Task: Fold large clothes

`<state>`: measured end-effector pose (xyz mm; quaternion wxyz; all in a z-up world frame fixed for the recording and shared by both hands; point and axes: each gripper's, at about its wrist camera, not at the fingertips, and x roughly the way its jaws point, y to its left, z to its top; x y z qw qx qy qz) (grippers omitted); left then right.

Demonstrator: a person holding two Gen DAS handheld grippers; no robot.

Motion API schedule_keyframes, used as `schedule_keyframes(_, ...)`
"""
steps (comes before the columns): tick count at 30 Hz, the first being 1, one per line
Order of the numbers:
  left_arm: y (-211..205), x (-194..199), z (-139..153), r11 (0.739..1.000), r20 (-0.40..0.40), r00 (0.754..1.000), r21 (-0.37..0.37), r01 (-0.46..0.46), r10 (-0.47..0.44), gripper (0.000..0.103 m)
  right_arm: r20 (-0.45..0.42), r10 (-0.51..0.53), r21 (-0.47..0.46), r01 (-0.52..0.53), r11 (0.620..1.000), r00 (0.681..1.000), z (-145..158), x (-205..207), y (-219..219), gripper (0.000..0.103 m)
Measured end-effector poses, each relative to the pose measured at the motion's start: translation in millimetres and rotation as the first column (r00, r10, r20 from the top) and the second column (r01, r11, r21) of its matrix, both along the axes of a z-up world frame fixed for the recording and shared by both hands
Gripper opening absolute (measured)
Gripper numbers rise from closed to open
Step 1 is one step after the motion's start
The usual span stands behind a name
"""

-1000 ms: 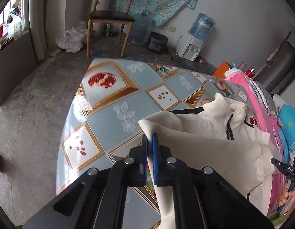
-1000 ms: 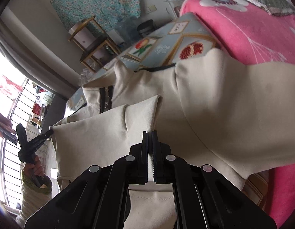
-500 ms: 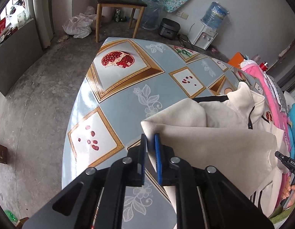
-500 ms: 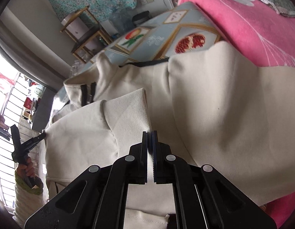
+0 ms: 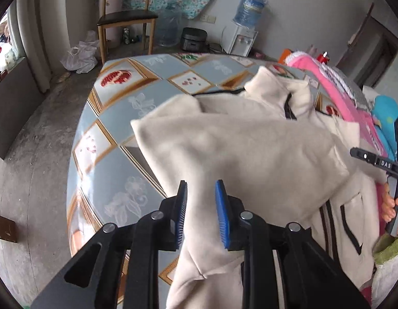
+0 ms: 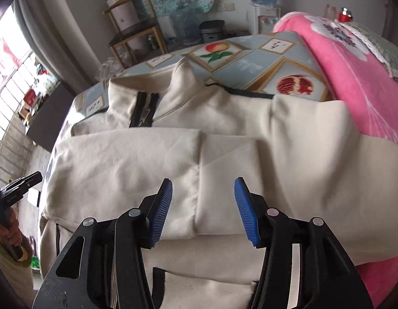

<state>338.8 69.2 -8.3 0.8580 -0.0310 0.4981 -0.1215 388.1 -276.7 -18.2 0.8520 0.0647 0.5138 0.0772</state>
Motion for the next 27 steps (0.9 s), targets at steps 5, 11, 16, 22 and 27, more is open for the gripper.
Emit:
schedule_keyframes(5,-10.1,-14.3,-28.5,0.995,-0.009,1.000,0.095,-0.010,0.011,0.022,-0.068,0.013,-0.103,-0.020,0.994,0.998,-34.8,2.4,20.1,0.048)
schedule_keyframes(11,0.8,-24.7,3.1,0.998,0.063,0.996,0.010,-0.063,0.062,0.033,-0.048,0.002,-0.113,-0.008,0.994,0.999,-14.5,-12.3,11.4,0.059)
schedule_keyframes(16,-22.0,-23.3,14.2,0.998,0.068,0.997,0.060,-0.030,0.026,0.053,0.031,-0.128,-0.045,0.129,0.991,0.991,22.2,-36.2,-54.4,0.071)
schedule_keyframes(22,-54.0,-14.9,-3.6,0.995,0.023,1.000,0.096,-0.010,0.007,0.073,0.057,-0.415,0.040,0.413,0.910,0.908,45.8,-73.3,-180.8,0.081)
schedule_keyframes(27,-73.8,-7.0,-19.8,0.988,0.004,1.000,0.154,0.012,-0.013,0.077,0.017,-0.666,0.111,0.661,0.742,0.746,43.2,-111.7,-293.9,0.082)
